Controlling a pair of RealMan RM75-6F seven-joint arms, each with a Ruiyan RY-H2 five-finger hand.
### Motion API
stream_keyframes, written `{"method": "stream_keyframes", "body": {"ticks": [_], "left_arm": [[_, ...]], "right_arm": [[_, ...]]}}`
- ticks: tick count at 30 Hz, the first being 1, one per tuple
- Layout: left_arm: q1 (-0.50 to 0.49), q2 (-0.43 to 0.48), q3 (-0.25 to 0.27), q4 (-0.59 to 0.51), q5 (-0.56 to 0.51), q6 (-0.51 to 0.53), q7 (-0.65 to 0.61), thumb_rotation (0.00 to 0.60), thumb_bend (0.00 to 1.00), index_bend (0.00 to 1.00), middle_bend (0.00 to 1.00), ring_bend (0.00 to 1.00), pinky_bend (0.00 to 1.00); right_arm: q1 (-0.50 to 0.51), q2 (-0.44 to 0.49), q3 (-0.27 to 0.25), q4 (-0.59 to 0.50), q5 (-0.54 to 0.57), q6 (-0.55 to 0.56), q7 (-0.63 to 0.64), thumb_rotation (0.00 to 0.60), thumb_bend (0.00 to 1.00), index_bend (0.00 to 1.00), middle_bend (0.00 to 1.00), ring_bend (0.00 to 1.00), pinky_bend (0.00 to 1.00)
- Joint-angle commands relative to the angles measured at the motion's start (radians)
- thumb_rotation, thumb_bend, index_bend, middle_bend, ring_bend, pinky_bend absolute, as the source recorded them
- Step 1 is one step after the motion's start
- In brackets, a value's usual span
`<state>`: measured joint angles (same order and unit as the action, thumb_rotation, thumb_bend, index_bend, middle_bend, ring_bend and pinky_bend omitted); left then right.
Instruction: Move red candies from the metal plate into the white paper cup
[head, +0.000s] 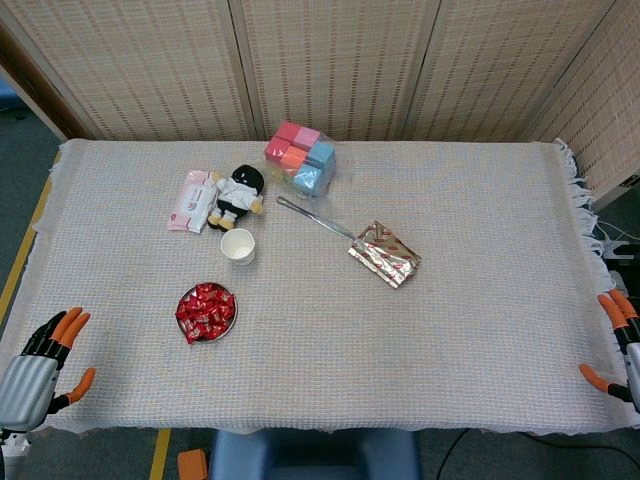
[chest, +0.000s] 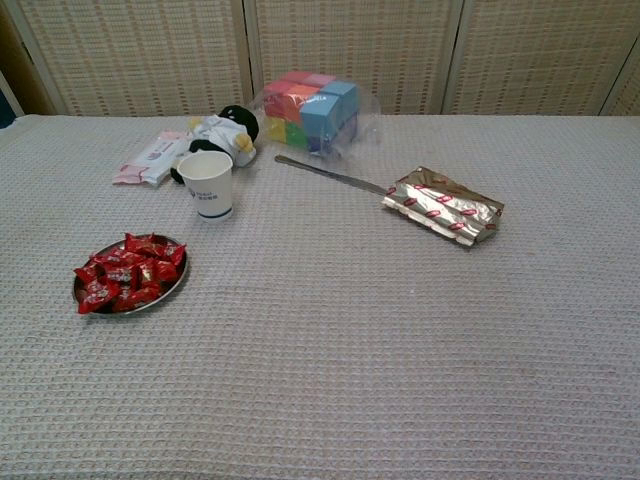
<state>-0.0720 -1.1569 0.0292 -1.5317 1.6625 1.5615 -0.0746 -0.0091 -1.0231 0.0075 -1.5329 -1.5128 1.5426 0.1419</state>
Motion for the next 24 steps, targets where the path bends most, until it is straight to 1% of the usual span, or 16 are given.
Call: {"method": "stream_keyframes", "body": {"ticks": [1,3,7,10,13,14,15,17,20,22,24], "left_arm": [[-0.004,-0.008,0.005,-0.001,0.009,-0.006,0.019,0.6,0.4,0.0,0.0,0.0,0.14],[-0.008,-0.017,0.012,-0.001,0.027,-0.009,0.037,0.6,0.4,0.0,0.0,0.0,0.16],[-0.035,-0.042,0.026,-0.009,0.066,-0.045,0.059,0.6,0.4,0.0,0.0,0.0,0.24],[-0.072,-0.072,0.014,-0.025,0.06,-0.111,0.145,0.6,0.4,0.0,0.0,0.0,0.29],[-0.116,-0.104,-0.008,-0.054,0.033,-0.191,0.231,0.6,0.4,0.0,0.0,0.04,0.37],[-0.13,-0.114,-0.017,-0.062,0.021,-0.214,0.253,0.6,0.4,0.0,0.0,0.07,0.4],[-0.149,-0.129,-0.032,-0.069,0.005,-0.241,0.281,0.6,0.4,0.0,0.0,0.12,0.45],[-0.176,-0.154,-0.052,-0.072,-0.022,-0.281,0.322,0.6,0.4,0.0,0.01,0.26,0.56],[-0.221,-0.198,-0.084,-0.063,-0.07,-0.344,0.379,0.6,0.4,0.0,0.05,0.41,0.7],[-0.25,-0.229,-0.107,-0.047,-0.114,-0.388,0.416,0.6,0.4,0.0,0.06,0.46,0.77],[-0.277,-0.254,-0.125,-0.031,-0.154,-0.426,0.451,0.6,0.4,0.0,0.06,0.47,0.81]], "right_arm": [[-0.004,0.0,-0.006,-0.005,-0.021,0.006,-0.003,0.6,0.09,0.0,0.0,0.0,0.0],[-0.002,-0.002,-0.009,-0.005,-0.027,-0.001,-0.009,0.6,0.09,0.0,0.0,0.0,0.0],[-0.002,-0.005,-0.009,-0.011,-0.028,-0.005,-0.02,0.6,0.09,0.0,0.0,0.0,0.0],[0.004,-0.015,-0.006,-0.009,-0.022,-0.019,-0.049,0.6,0.09,0.0,0.0,0.0,0.0],[0.016,-0.025,-0.002,-0.009,-0.008,-0.049,-0.073,0.6,0.09,0.0,0.0,0.0,0.0],[0.02,-0.028,0.0,-0.009,-0.002,-0.058,-0.08,0.6,0.09,0.0,0.0,0.0,0.0],[0.024,-0.032,0.002,-0.009,0.005,-0.069,-0.088,0.6,0.09,0.0,0.0,0.0,0.0],[0.029,-0.035,0.003,-0.01,0.015,-0.083,-0.094,0.6,0.09,0.0,0.0,0.0,0.0],[0.031,-0.037,0.005,-0.01,0.026,-0.094,-0.109,0.6,0.09,0.0,0.0,0.0,0.0],[0.032,-0.036,0.004,-0.013,0.027,-0.1,-0.109,0.6,0.09,0.0,0.0,0.0,0.0],[0.032,-0.035,0.005,-0.013,0.033,-0.104,-0.113,0.6,0.09,0.0,0.0,0.0,0.0]]}}
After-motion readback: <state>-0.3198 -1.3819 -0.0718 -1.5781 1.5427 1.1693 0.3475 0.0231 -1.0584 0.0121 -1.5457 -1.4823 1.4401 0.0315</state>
